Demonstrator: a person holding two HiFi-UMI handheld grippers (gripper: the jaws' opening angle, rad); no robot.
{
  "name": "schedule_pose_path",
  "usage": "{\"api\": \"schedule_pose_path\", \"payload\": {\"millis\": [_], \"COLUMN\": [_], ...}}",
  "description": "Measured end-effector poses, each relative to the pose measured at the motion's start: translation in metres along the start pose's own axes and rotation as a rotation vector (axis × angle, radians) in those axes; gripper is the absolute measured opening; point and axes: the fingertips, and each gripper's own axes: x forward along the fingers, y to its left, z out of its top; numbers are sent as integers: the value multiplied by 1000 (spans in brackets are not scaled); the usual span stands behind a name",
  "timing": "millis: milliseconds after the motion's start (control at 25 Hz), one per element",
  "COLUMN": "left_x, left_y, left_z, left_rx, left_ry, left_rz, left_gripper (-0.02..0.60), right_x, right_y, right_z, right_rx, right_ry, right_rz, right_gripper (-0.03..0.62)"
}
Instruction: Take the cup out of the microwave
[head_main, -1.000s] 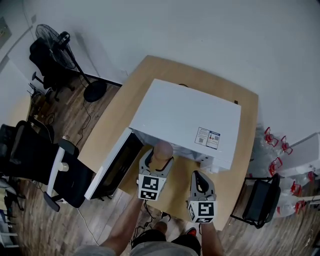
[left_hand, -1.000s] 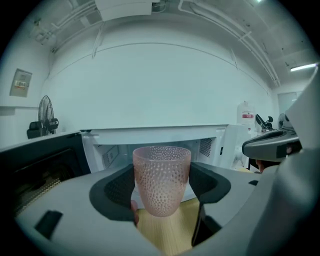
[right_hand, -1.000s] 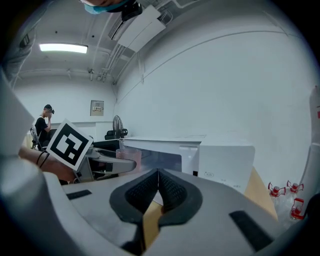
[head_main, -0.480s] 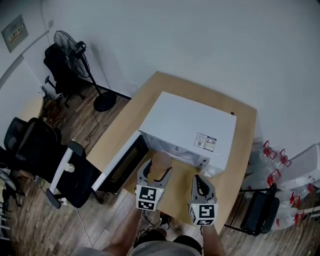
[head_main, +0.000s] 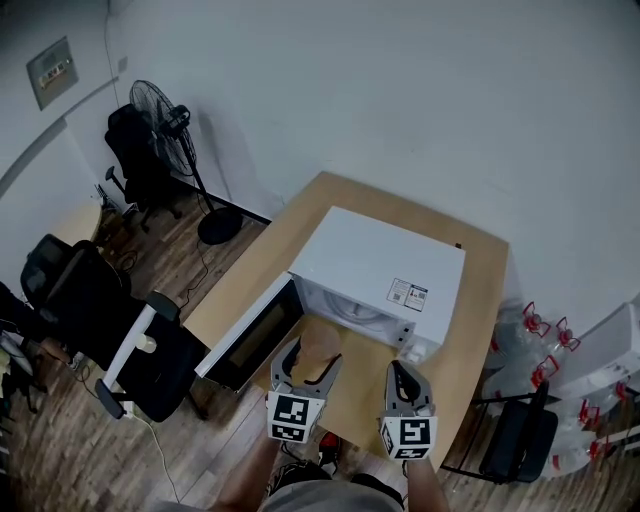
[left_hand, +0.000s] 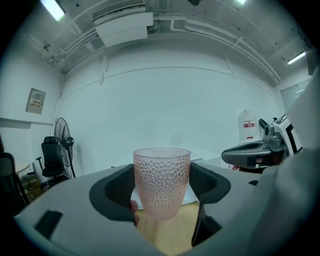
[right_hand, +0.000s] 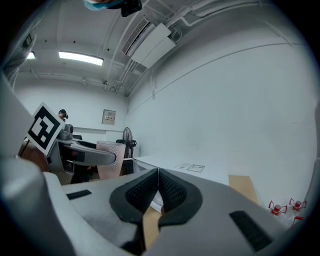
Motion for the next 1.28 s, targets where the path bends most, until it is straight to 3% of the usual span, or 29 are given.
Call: {"api": "schedule_pose_path", "payload": {"millis": [360,800,1280], "left_x": [-40,-78,-87], "left_y": [-3,-8,-5], "left_z": [9,-8,-12], "left_rx": [1,-10,-13], "left_ry": [-26,5,-5], "left_rz": [36,72,80], "left_gripper": [356,356,356], "right_x": [-19,-34,-41], "right_y": [11,20,27], "right_z": [9,4,3], "right_rx": [-6,1,-1], "right_ry": [-28,-30,-25], "right_rz": [21,42,44], "right_gripper": [18,18,18]}}
